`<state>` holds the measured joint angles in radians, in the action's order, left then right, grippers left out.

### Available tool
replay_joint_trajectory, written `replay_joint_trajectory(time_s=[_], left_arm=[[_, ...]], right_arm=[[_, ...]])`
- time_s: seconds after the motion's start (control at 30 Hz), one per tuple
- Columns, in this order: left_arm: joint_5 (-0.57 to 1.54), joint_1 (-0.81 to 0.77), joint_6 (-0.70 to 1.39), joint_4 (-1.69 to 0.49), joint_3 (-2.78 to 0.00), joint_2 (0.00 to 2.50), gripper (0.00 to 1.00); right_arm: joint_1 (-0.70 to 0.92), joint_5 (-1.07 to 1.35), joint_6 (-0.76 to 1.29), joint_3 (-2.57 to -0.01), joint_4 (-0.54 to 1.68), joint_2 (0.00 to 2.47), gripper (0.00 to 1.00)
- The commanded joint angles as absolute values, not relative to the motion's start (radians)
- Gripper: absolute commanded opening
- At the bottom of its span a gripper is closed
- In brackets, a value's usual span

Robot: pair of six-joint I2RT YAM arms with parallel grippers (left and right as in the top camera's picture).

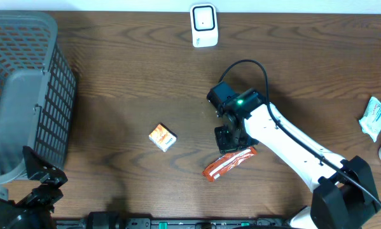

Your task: Scan the item barcode

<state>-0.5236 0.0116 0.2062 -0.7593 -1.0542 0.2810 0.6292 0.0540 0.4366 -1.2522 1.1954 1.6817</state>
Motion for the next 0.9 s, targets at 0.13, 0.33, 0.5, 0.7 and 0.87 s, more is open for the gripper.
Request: replay_joint_trajectory(time_s=[0.13, 0.33, 0.5, 0.7, 0.87], left_arm=[[-0.532, 0.014, 0.205, -0.760, -1.050, 0.274, 0.98], [-0.532, 0.014, 0.205, -0.759, -1.050, 0.274, 0.98], [-0.532, 0.014, 0.205, -0.759, -1.050, 0.274, 0.98], [-0.532, 0.014, 0.205, -0.760, -1.050, 0.274, 0.98], [-0.532, 0.014, 0.205, -0.759, -1.050, 0.274, 0.98]], right_arm=[[0.620, 0.017, 0.449, -1.073, 1.043, 1.702, 0.02], [0.589, 0.030, 0.473, -0.941, 0.919, 1.740, 0.01], [0.585, 0.054, 0.445, -1.039, 0.947, 1.728, 0.01], [0.584, 0.015, 0.403, -1.266, 1.096, 1.689, 0.01], [0.582, -0.021, 0.400, -1.214, 1.079, 1.693, 0.01]])
